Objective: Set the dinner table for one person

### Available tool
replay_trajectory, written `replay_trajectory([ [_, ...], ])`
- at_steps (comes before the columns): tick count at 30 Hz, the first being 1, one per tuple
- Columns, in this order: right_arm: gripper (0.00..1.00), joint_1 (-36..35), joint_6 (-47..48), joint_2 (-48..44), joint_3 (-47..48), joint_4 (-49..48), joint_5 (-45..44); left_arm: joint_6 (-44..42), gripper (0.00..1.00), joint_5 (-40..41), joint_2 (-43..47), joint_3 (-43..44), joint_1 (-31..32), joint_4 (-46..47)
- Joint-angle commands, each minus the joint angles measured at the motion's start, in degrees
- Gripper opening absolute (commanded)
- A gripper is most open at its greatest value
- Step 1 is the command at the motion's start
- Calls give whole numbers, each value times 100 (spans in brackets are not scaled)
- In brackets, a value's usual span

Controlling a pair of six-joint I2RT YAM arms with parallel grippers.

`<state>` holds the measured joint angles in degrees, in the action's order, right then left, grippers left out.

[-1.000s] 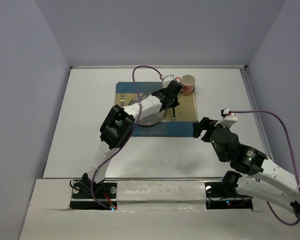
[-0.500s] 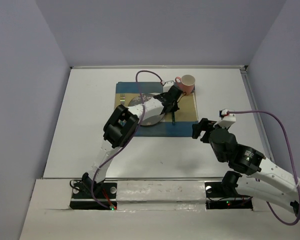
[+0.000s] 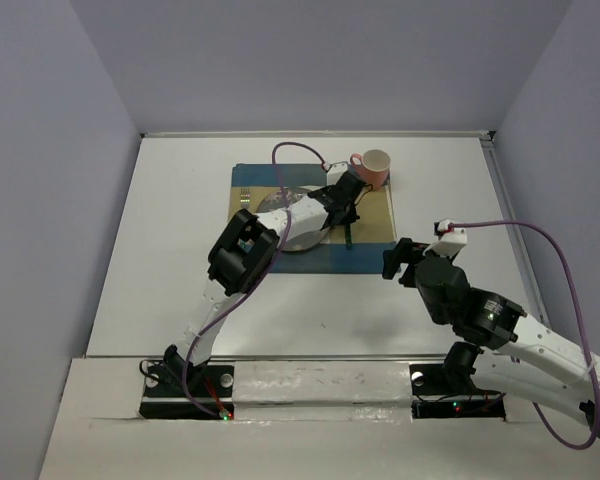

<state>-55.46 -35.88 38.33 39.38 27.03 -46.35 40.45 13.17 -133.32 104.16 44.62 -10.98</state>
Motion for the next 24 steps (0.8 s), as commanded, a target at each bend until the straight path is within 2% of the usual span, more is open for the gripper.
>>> replay_trajectory([
  [1,83,35,-77,-18,26,-110,-173,95,21,-68,121,-149,29,280],
  [3,83,35,-68,-9,35,-127,-138,104,21,-121,174,-255,29,342],
  [6,83,35,-51,17,61,-127,-111,121,28,-78,358,-378,29,448],
  [9,83,35,-33,-9,97,-127,-94,95,43,19,622,-624,29,597],
  [19,82,35,46,-27,237,-128,-103,25,46,133,1167,-1046,55,799],
  [24,82,35,160,-18,343,-127,-190,-352,47,449,1904,-1432,240,1211],
])
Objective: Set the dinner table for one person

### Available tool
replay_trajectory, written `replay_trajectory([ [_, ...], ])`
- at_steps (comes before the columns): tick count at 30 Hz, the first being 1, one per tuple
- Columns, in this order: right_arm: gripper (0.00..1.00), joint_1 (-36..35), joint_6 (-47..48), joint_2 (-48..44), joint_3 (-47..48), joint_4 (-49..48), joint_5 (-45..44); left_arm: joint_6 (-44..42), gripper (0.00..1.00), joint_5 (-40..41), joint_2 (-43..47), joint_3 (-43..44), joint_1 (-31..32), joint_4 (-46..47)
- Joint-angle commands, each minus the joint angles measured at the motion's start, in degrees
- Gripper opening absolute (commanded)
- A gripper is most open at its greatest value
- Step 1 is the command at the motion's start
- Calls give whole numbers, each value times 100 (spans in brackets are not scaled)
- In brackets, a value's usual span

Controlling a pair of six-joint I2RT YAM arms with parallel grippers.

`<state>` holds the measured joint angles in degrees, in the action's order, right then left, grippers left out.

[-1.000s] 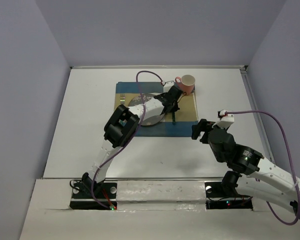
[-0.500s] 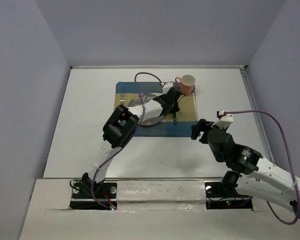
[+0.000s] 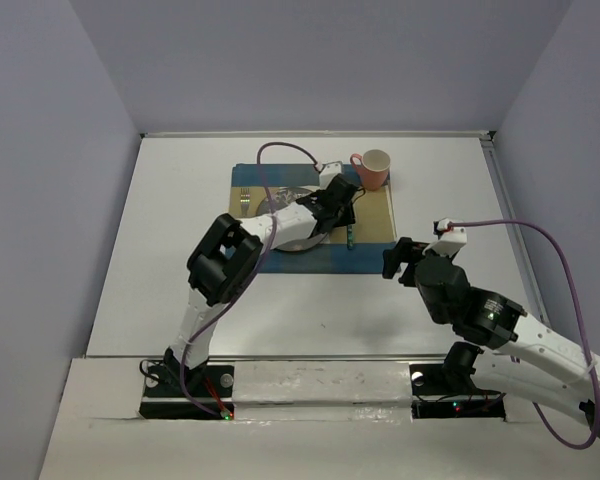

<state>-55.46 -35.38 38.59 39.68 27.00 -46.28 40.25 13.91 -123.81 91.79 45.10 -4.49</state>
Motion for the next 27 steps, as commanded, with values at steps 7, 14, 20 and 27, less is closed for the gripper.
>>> replay_trajectory([
  [7,79,35,398,-325,374,-125,-276,-1150,99,709,2376,-757,578,1310],
  [14,67,35,945,-1116,593,-125,-31,-1283,99,832,4793,-2822,719,2408],
  [20,30,35,1006,-1029,725,-116,111,-1747,99,1087,7224,-4211,719,2207],
  [27,48,35,1111,-1230,988,-116,-21,-2178,99,1500,8987,-4389,719,1346],
])
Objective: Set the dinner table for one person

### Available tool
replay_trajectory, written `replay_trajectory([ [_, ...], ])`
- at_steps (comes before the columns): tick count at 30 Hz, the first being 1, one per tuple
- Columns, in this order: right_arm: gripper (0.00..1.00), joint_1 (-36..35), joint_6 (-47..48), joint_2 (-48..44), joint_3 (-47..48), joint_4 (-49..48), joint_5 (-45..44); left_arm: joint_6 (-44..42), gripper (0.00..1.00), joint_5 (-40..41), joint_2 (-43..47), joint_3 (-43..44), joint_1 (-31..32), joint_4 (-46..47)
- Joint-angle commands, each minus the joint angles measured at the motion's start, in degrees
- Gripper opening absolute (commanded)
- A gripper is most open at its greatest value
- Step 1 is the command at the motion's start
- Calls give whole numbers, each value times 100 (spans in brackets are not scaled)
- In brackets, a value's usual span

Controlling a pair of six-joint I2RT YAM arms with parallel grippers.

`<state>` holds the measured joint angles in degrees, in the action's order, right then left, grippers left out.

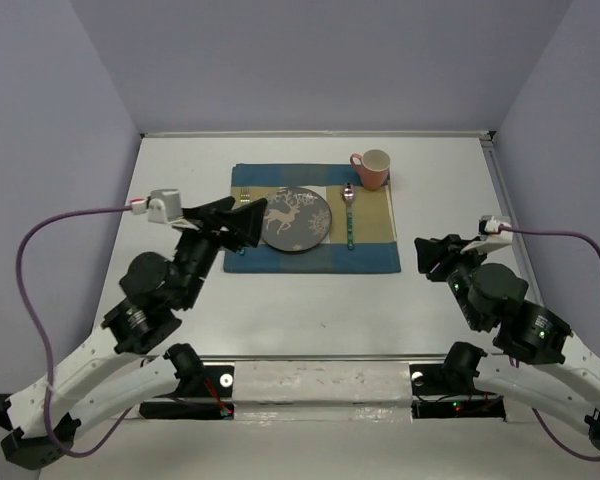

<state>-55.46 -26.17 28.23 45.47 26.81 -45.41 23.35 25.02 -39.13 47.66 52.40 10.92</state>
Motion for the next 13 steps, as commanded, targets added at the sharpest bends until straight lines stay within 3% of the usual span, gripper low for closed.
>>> replay_trajectory([
  [1,52,35,305,-230,444,-97,-170,-568,99,373,669,33,-11,-239],
  [3,60,35,376,-352,506,-97,-258,-770,99,381,732,68,-11,-300],
  [7,68,35,429,-467,524,-97,-512,-972,99,522,741,24,-19,-318],
  [13,70,35,560,-257,673,-123,-583,-1105,99,557,785,-90,-11,-160],
])
